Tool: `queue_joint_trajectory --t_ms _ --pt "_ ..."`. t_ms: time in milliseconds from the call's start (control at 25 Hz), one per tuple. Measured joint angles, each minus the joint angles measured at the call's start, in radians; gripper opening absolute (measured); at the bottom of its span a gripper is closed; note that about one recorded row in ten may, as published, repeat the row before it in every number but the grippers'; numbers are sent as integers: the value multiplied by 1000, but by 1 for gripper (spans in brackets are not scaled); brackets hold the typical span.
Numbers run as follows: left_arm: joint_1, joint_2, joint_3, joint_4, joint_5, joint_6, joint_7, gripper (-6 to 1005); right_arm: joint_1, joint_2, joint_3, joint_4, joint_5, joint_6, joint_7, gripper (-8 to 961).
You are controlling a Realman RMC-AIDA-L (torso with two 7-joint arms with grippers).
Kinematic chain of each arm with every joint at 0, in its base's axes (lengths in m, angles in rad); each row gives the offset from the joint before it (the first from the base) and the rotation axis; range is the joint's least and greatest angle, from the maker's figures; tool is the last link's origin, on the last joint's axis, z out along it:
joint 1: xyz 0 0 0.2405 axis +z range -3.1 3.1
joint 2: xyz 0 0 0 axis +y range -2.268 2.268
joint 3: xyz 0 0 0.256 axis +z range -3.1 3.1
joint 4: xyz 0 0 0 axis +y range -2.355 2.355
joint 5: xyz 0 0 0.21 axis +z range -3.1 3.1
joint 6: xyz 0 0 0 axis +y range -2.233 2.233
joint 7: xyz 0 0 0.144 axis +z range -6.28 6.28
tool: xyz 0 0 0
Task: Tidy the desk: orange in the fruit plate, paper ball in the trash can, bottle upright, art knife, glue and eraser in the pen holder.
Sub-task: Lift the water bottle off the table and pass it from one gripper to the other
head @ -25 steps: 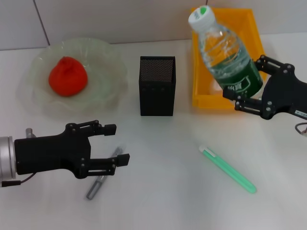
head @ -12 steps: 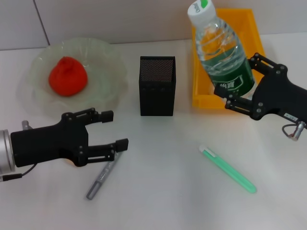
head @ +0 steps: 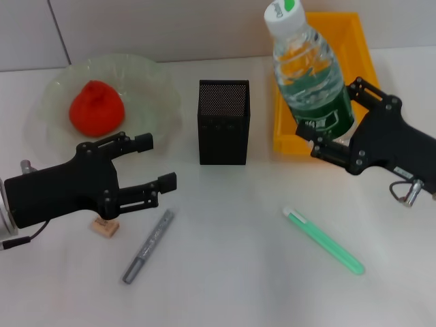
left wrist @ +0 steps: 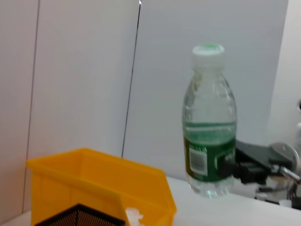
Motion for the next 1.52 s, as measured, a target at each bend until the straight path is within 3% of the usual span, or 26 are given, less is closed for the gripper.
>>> queue_joint_trajectory --t_ms 520,840,1520 --pt "-13 -1 -1 -75 -106 -5 73 771 28 1 1 132 38 -41 -79 769" --pt "-48 1 -2 -179 -208 -14 210 771 43 2 1 177 43 -54 -101 770" --pt "-72 -3 10 -244 -402 68 223 769 104 1 0 255 77 -88 -154 769"
